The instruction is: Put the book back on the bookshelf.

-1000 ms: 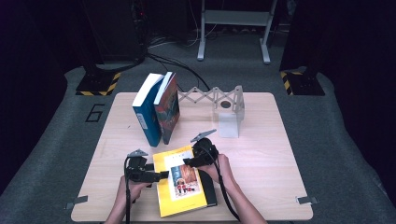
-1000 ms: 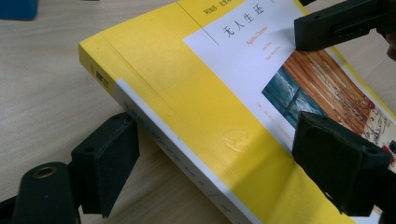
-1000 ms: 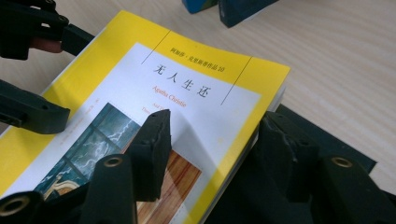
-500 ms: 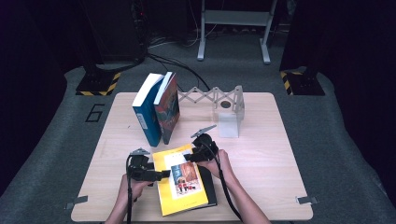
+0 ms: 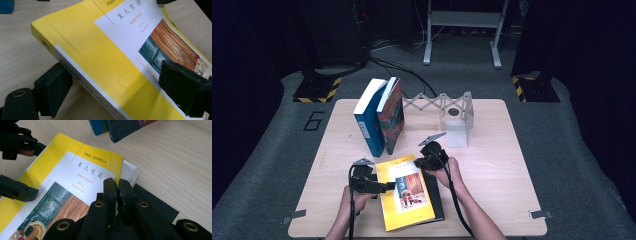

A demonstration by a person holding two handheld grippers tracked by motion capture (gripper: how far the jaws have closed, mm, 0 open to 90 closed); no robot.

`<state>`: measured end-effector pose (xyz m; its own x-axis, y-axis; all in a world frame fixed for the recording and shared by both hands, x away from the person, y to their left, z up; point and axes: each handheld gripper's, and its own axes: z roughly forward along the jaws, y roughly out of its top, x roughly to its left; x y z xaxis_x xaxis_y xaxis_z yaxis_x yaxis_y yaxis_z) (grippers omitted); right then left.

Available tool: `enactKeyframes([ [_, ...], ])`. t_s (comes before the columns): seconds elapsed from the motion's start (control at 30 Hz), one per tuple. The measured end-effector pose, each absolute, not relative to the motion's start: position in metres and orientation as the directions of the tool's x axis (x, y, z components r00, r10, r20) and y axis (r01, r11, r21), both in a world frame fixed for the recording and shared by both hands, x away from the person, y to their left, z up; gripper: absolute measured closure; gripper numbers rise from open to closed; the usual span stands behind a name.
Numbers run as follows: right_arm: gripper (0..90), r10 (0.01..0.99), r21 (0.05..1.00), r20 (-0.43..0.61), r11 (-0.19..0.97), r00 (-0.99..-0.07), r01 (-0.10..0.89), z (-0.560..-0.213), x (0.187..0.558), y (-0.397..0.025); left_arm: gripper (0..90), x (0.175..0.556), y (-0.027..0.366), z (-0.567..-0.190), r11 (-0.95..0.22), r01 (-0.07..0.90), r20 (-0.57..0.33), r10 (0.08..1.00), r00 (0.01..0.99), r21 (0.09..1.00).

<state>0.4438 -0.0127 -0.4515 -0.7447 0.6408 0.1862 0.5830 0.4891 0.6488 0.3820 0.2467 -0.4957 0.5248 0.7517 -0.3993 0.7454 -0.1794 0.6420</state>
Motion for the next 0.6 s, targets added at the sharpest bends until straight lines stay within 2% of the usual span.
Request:
enactKeyframes([
  [0.33,87.5,0.62,0.743,0.022,0.515,-0.784,0.428,-0.42,0.424,-0.013,14.3,0.382,0.253,-0.489,-0.159,0.731,-0.401,0.75,0.527,0.663],
  [0.6,88.1,0.631,0.759,-0.042,0.525,-0.775,0.386,-0.404,0.413,-0.012,14.3,0.384,0.252,-0.486,-0.167,0.733,-0.412,0.735,0.538,0.659],
])
